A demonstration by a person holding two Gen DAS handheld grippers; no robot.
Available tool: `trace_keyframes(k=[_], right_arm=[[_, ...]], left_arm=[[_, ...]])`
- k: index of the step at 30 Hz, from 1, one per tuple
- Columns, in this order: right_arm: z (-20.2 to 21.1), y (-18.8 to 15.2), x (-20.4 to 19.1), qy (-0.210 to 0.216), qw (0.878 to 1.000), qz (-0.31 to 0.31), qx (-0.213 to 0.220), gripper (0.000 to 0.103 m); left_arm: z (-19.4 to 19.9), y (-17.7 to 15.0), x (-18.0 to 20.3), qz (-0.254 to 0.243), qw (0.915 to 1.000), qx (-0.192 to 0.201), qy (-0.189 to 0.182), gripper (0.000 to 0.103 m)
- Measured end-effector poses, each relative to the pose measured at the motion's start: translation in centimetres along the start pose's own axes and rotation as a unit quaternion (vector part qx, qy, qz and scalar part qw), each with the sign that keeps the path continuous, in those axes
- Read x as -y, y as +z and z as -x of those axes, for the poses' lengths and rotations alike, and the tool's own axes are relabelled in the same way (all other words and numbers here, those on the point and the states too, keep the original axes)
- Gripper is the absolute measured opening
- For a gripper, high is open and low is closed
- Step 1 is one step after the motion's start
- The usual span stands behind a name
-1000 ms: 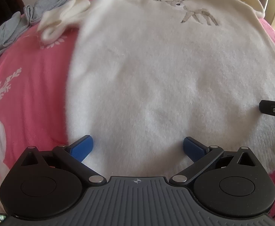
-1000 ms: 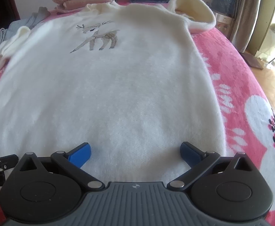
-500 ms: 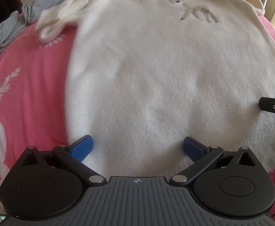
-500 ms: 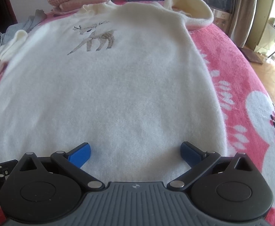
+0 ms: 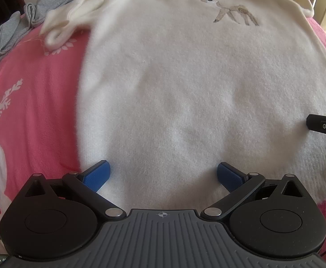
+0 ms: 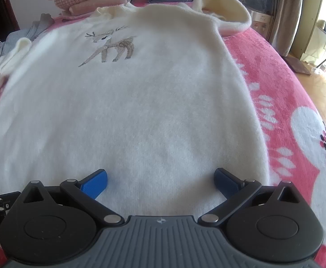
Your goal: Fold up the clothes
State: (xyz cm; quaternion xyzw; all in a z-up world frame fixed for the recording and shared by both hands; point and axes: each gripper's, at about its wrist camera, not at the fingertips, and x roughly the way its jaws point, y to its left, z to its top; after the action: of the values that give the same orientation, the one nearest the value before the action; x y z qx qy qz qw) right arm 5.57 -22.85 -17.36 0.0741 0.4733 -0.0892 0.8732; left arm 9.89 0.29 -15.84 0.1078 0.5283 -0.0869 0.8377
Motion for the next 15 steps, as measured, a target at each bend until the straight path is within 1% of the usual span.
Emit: trace_keyframes(k=[8, 11, 12, 15], right_arm=[[-0.1, 0.0, -0.2, -0.004, 1.000, 0.002, 0.003, 0.103], [0.0, -0.2, -0.2, -0.003, 1.000, 0.004, 0.007, 0.103], [0.0, -0.3, -0.2, -0.003, 1.000, 0.005, 0.009, 0.103], [0.1, -0.3, -0.2, -0.003, 1.000, 0.009, 0.012, 0.103]], left_arm=[[-0.1, -0.2, -0.1, 0.001, 1.0000, 0.006, -0.005, 0.103], [0.1, 0.3, -0.3, 0.003, 1.0000, 0.002, -0.007, 0.103], [0.5, 0.4, -0.2, 0.002, 0.9999, 0.012, -0.002, 0.103], [2.2, 0.7, 0.0, -0.010, 0.9977, 0.066, 0.014, 0.103]])
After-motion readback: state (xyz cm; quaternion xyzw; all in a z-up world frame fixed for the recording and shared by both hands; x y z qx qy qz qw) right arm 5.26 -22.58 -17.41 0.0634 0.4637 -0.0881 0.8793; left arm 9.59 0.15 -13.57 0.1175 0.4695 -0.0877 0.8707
